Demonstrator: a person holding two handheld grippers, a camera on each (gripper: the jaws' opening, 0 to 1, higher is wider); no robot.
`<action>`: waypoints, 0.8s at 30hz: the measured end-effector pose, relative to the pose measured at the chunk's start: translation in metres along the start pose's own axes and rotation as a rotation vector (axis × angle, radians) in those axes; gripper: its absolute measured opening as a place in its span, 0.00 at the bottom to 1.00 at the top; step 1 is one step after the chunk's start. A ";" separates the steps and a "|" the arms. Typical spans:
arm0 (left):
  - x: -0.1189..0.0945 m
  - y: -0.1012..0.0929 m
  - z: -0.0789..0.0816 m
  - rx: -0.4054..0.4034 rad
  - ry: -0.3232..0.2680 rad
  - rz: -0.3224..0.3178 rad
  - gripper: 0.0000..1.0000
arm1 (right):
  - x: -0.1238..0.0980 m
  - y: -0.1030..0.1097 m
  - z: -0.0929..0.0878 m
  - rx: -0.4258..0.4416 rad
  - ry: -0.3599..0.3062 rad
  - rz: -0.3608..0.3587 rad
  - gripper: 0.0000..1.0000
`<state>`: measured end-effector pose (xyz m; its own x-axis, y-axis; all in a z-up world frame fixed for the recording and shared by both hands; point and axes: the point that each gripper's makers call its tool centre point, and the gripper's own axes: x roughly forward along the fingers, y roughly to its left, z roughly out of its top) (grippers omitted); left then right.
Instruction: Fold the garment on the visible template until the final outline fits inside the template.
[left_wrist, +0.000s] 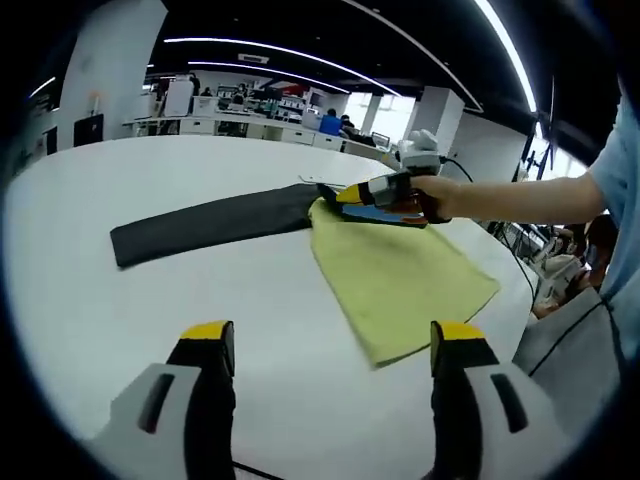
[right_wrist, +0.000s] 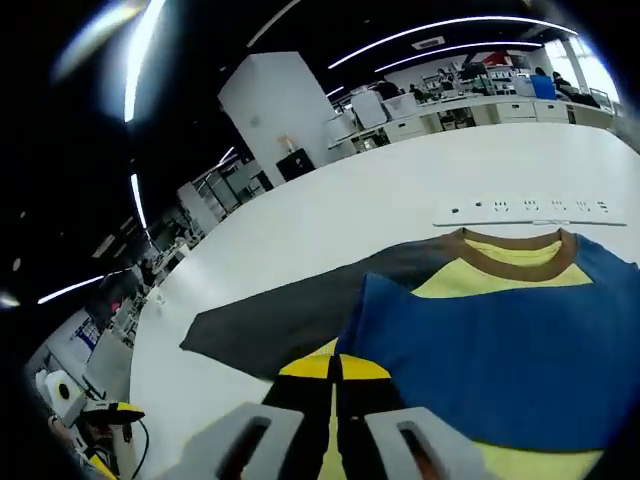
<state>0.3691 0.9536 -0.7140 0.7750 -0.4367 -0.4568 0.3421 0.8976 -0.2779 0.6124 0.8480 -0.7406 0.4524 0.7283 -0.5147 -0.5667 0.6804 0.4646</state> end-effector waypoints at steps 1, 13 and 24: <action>0.000 0.000 0.000 0.001 0.000 -0.001 0.78 | 0.002 0.001 -0.002 -0.004 0.006 -0.001 0.00; -0.001 0.003 0.002 0.010 0.013 0.000 0.79 | -0.007 0.005 -0.005 -0.119 0.008 0.030 0.04; -0.002 0.003 0.012 0.032 0.000 -0.009 0.79 | -0.042 -0.007 -0.003 -0.220 -0.015 0.038 0.44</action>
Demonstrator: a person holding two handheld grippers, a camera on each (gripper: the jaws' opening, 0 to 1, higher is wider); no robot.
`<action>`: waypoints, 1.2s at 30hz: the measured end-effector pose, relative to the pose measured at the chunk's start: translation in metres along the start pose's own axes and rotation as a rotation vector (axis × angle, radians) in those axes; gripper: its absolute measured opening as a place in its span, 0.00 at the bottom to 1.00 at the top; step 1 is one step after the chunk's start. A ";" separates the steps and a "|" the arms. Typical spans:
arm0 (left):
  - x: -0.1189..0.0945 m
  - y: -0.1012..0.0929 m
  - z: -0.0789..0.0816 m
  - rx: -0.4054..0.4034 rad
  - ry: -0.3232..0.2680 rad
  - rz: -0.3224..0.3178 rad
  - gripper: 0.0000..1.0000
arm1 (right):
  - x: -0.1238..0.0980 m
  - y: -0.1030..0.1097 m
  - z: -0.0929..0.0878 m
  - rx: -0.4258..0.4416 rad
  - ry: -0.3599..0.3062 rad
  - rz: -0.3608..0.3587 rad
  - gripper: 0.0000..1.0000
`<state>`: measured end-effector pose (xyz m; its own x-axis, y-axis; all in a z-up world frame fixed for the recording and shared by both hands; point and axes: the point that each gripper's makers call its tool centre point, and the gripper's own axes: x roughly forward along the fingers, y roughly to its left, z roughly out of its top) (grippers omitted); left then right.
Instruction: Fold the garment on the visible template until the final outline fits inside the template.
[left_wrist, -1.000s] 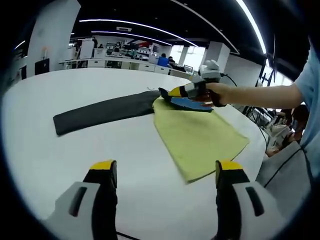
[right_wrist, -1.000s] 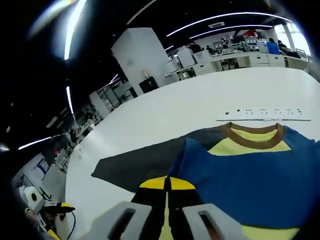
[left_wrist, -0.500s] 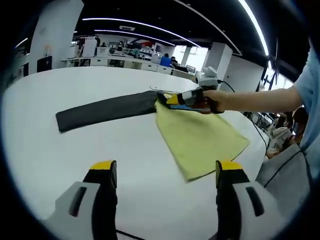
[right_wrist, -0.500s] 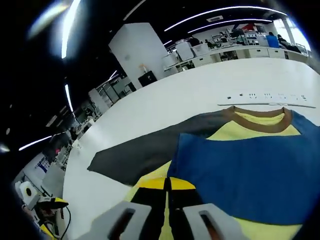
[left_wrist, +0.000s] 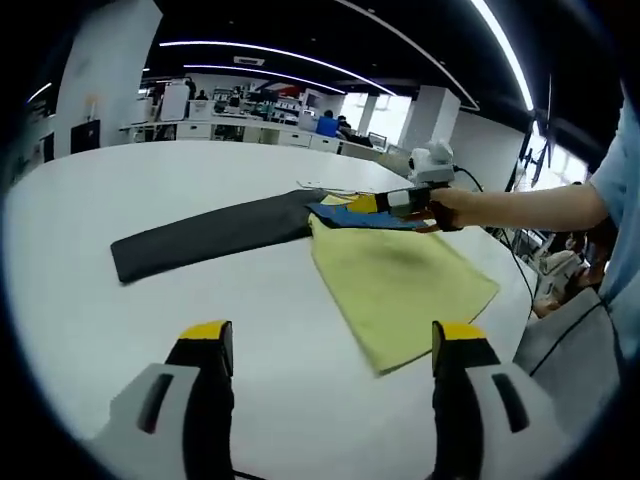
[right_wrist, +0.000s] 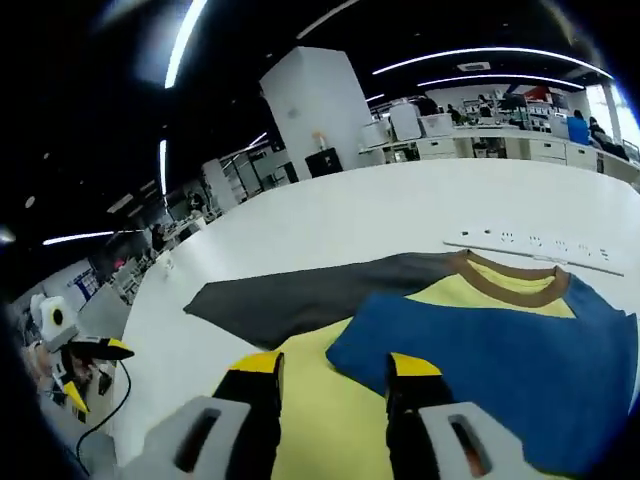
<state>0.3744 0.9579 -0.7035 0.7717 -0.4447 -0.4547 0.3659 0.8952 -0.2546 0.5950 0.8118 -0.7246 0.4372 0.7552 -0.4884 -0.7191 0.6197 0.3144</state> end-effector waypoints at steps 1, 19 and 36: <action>-0.001 0.001 -0.001 -0.001 0.003 0.001 0.79 | -0.004 -0.004 -0.001 -0.002 -0.003 -0.009 0.49; -0.002 0.029 0.008 -0.052 -0.022 0.022 0.79 | -0.074 -0.032 -0.021 -0.086 0.021 -0.072 1.00; -0.007 0.076 0.032 -0.090 -0.057 0.075 0.76 | -0.150 -0.051 -0.036 -0.048 0.001 -0.135 1.00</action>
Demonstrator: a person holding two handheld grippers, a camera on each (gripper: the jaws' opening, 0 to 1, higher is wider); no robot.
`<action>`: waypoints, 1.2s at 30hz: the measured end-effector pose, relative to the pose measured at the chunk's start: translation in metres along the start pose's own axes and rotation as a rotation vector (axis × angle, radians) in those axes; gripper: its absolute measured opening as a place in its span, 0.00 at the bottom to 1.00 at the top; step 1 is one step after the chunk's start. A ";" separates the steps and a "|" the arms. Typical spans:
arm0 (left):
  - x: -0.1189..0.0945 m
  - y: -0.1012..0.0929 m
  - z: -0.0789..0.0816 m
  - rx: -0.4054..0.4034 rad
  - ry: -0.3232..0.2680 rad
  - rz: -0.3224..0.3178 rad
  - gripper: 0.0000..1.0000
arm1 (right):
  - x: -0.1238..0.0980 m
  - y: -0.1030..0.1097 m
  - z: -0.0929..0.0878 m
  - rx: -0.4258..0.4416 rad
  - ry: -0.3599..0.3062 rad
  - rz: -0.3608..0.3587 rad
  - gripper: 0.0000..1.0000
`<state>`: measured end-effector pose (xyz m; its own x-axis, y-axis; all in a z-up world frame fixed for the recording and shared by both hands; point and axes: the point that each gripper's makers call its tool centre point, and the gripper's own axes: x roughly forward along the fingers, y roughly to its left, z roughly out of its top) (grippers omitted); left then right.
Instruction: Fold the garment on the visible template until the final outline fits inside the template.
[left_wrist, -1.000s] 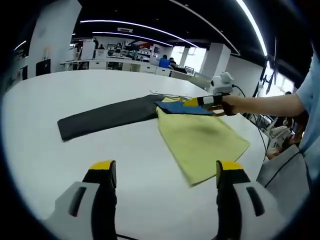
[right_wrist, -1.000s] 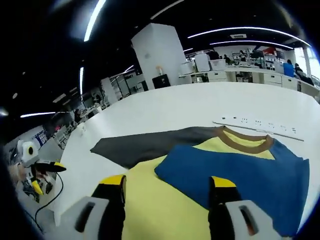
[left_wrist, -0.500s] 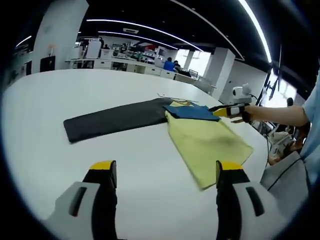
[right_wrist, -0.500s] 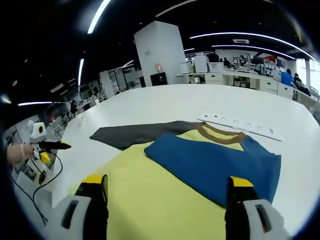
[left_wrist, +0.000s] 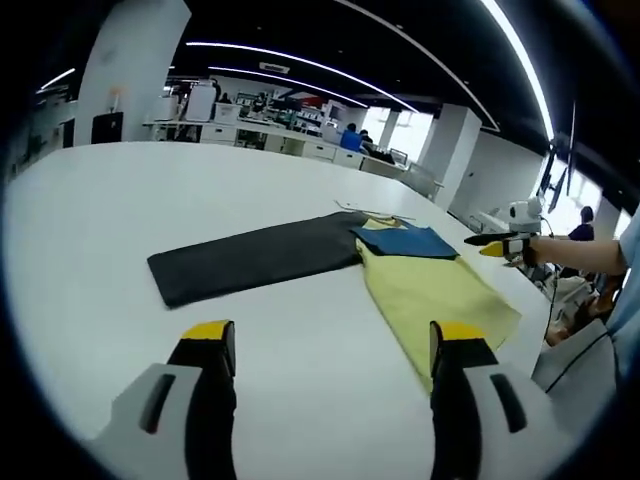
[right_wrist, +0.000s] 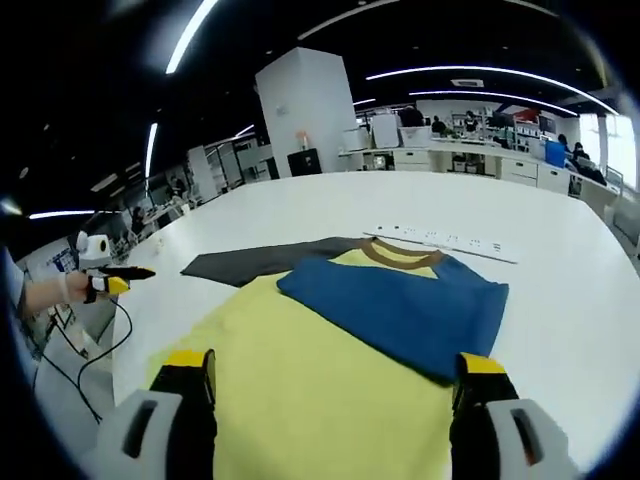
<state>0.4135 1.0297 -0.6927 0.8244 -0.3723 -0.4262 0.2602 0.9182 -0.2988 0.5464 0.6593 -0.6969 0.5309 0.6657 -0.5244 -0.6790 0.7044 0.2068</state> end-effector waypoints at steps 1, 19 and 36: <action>0.000 0.006 0.002 -0.003 -0.005 0.005 0.76 | -0.003 0.000 0.000 0.005 -0.006 -0.001 1.00; 0.022 0.111 0.002 -0.120 -0.010 0.244 0.62 | -0.058 -0.007 -0.035 0.076 0.017 -0.043 1.00; 0.036 0.134 -0.005 -0.248 -0.005 0.379 0.42 | -0.087 -0.013 -0.054 0.085 0.016 -0.088 0.99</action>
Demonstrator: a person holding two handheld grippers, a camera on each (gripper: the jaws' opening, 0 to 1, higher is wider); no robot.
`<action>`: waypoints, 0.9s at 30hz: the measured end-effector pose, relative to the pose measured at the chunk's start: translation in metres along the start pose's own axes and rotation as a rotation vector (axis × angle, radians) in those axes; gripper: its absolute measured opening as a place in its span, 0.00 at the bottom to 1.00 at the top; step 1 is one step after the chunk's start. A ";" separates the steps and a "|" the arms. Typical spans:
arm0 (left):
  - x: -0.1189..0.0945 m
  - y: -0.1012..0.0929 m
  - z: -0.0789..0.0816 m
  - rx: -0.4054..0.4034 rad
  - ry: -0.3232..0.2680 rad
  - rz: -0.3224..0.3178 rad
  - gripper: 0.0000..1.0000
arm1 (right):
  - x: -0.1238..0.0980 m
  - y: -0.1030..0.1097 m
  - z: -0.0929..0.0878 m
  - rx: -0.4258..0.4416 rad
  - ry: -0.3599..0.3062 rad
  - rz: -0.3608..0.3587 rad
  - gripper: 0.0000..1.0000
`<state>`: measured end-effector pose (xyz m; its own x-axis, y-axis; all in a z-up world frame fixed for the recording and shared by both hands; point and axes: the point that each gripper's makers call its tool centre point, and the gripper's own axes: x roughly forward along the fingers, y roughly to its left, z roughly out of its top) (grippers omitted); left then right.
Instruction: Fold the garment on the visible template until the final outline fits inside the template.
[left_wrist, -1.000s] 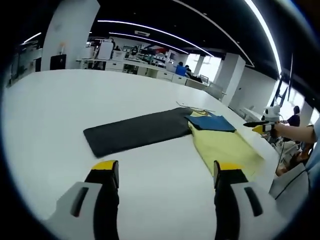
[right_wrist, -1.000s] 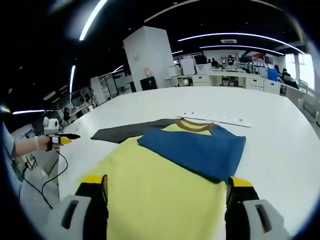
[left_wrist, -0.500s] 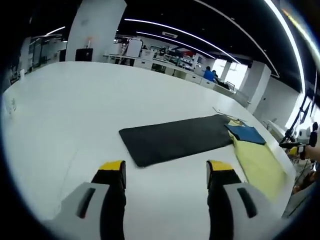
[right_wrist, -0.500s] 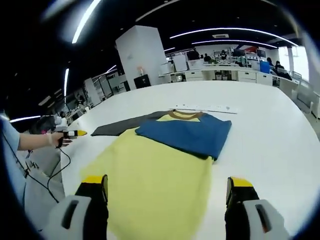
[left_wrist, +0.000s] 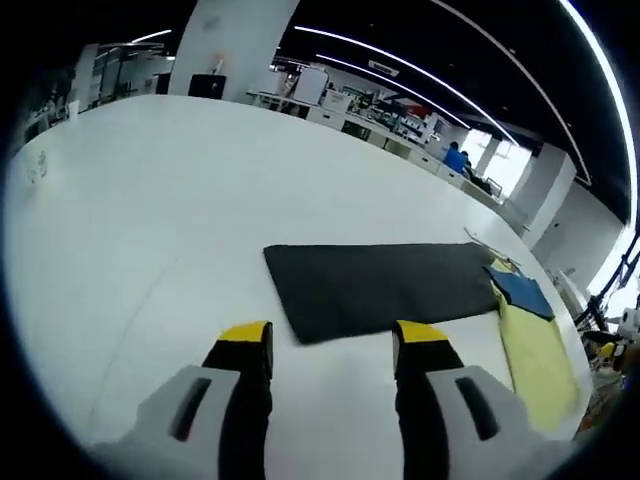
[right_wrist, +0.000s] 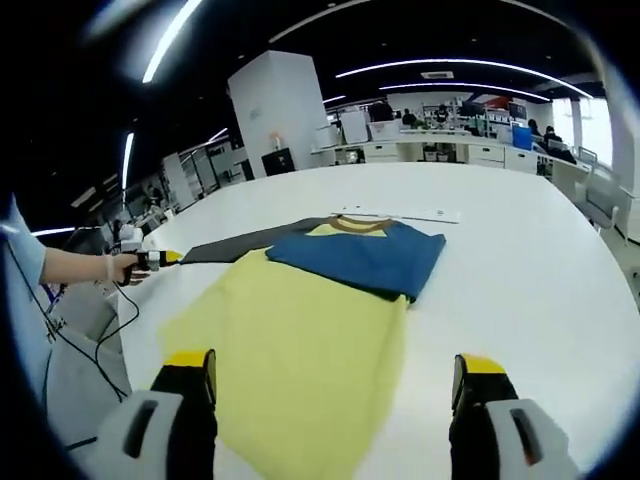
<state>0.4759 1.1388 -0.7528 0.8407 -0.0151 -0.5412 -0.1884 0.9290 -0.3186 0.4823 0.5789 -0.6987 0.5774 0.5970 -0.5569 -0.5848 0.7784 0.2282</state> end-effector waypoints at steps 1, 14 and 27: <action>-0.001 0.000 -0.001 -0.007 0.005 0.008 0.39 | -0.001 -0.001 -0.002 0.004 0.000 -0.001 0.99; 0.003 0.009 0.000 -0.251 -0.005 0.055 0.00 | -0.005 -0.004 -0.011 0.051 -0.005 -0.019 0.98; -0.008 -0.026 0.031 -0.180 0.022 -0.048 0.00 | -0.012 -0.004 -0.018 0.068 -0.020 -0.025 0.96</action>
<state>0.4900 1.1267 -0.7160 0.8399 -0.0680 -0.5384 -0.2379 0.8456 -0.4779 0.4672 0.5652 -0.7068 0.6031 0.5806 -0.5470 -0.5304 0.8041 0.2687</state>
